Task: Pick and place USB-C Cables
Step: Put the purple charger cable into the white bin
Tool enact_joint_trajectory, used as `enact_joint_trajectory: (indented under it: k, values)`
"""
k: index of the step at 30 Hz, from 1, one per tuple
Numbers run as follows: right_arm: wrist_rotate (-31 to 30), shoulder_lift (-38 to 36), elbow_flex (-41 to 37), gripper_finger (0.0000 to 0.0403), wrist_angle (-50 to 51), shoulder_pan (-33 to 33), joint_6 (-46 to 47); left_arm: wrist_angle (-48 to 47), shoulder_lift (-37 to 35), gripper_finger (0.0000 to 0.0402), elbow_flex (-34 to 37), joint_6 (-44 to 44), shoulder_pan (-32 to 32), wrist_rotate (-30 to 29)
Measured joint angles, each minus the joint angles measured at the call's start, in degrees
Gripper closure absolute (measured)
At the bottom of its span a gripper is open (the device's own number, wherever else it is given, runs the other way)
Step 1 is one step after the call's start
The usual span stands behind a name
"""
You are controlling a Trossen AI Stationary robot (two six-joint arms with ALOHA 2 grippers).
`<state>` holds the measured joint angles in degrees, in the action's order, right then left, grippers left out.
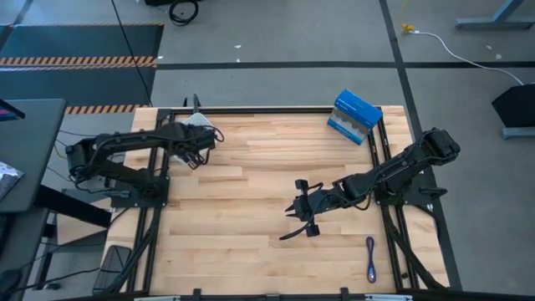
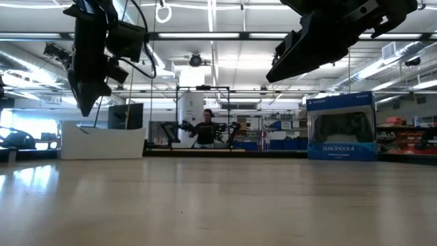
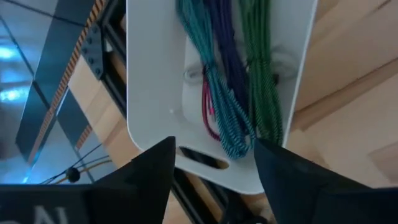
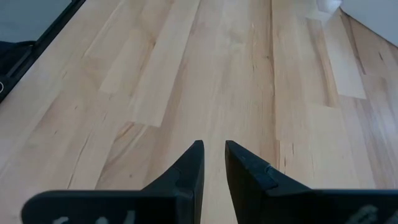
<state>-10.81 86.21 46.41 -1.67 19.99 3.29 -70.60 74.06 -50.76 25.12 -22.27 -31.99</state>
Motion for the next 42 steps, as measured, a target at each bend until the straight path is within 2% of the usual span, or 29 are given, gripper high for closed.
enact_joint_trajectory:
  k: [8, 12, 14, 19, 23, 27, 32, 39, 42]
  values:
    - [0.0, 0.02, 0.0, 0.0331, 0.02, 0.02, 0.0, 6.09, 0.02, 0.0171, -7.0, -6.08, 4.04, 0.14]
    - [-0.01, 0.02, 0.02, 0.0331, 1.37, 0.02, 0.45, 15.73, 0.0, 0.0171, -10.04, -11.26, 9.49, 2.55]
    - [-0.4, 0.02, 0.02, 0.0331, 3.86, 0.02, 3.53, 22.2, -0.57, 0.0171, -9.93, -14.28, 12.97, 4.69]
    - [0.7, 0.02, 0.02, 0.0331, 12.99, -0.5, 17.95, 41.11, -0.94, 0.0171, -6.36, -20.3, 21.87, 8.71]
    - [5.98, 0.02, 0.02, 0.0331, 19.28, 0.02, 23.9, 56.63, -0.98, 0.0171, -1.62, -22.83, 28.1, 11.28]
    - [11.61, 0.02, 0.02, 0.0331, 20.83, 2.63, 20.96, 67.5, -0.97, 0.0171, 2.78, -23.2, 33.3, 12.79]
    - [18.42, 0.02, 0.02, 0.0331, 21.17, 7.0, 20.34, 74.65, -0.96, 0.0171, 7.42, -22.25, 38.41, 12.76]
    - [24.32, 0.02, 0.04, 0.0327, 28.74, 11.51, 40.17, 83.61, -0.96, 0.0171, 11.7, -22.08, 43.76, 12.77]
    - [25.65, 0.02, 0.04, 0.0323, 34.39, 13.1, 56.96, 87.96, -0.96, 0.0171, 13.32, -23.26, 45.55, 12.77]
